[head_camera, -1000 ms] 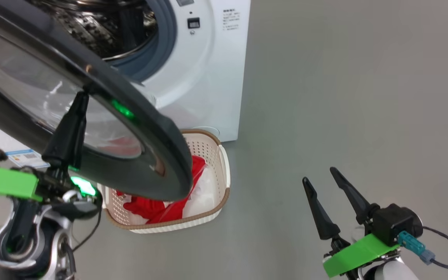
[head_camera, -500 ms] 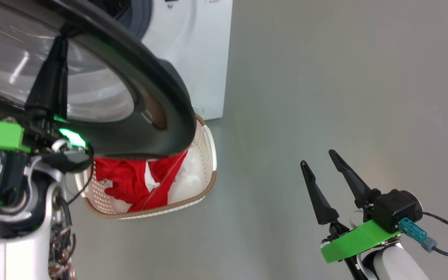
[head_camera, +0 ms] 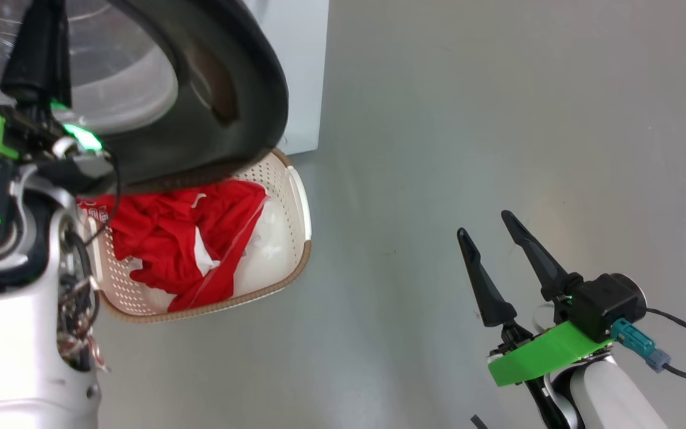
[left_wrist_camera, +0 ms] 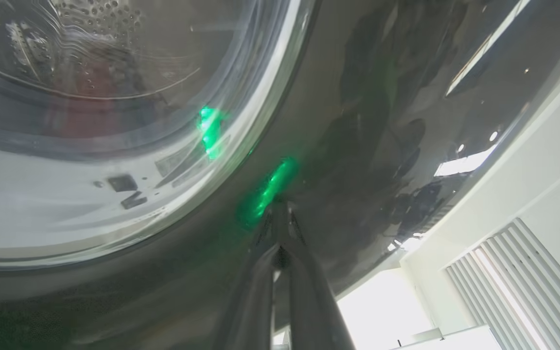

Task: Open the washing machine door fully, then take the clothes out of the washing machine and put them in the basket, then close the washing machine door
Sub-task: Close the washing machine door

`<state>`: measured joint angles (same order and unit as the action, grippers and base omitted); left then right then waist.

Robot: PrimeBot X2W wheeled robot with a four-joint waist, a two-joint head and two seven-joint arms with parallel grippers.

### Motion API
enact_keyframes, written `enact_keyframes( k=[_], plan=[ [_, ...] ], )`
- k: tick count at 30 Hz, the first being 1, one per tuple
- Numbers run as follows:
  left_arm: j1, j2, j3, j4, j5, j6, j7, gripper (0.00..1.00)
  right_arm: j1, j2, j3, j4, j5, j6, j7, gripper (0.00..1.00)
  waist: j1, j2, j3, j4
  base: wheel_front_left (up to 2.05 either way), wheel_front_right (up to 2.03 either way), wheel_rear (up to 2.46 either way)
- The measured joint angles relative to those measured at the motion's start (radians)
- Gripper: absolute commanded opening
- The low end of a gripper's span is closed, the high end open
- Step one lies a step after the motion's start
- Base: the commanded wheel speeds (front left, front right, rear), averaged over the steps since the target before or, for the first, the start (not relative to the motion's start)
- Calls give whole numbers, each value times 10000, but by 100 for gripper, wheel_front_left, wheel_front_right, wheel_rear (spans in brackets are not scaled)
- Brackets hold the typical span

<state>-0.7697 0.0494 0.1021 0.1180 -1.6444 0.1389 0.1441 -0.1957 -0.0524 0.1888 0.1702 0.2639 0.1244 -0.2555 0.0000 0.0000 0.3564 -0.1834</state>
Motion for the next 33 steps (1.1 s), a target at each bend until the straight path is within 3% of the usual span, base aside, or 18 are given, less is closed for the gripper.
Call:
enact_keyframes(
  k=[15, 16, 17, 18, 24, 27, 30, 33],
  plan=[
    [-1104, 180, -38, 1193, 244, -646, -111, 0, -179, 2, 79, 81, 0, 0, 0, 100, 0, 0, 305, -196, 0, 0, 0],
    [-1090, 178, -42, 1200, 244, -717, -63, 24, -178, 2, 44, 96, 0, 0, 0, 100, 0, 0, 271, -180, 0, 0, 0],
    [-1069, 174, -48, 1198, 244, -794, -33, 95, -178, 2, -4, 107, 0, 0, 0, 100, 0, 0, 227, -161, 0, 0, 0],
    [-1041, 184, -69, 1189, 245, -805, 23, 100, -177, 2, -54, 111, 0, 0, 0, 100, 0, 0, 179, -141, 0, 0, 0],
    [-50, 374, -443, 871, 809, -1166, 138, 100, -163, 2, -196, 130, -6, 0, 0, 100, 0, 0, -168, 52, 0, 0, 0],
    [596, 1083, -1126, 625, 2472, -1638, -217, 100, -148, 2, -265, 119, 148, 0, 0, 100, -1, 0, -381, 167, 0, 0, 0],
    [1247, 1333, -1396, 500, 3390, -1781, -729, 100, -113, 4, -334, 121, 376, 0, 0, 100, 0, 0, -631, 274, 0, 0, 0],
    [2040, 1753, -1969, 318, 4991, -2029, -1521, 100, -28, 4, -456, 117, 522, 0, 0, 100, 0, 0, -986, 411, 0, 0, 0]
  ],
)
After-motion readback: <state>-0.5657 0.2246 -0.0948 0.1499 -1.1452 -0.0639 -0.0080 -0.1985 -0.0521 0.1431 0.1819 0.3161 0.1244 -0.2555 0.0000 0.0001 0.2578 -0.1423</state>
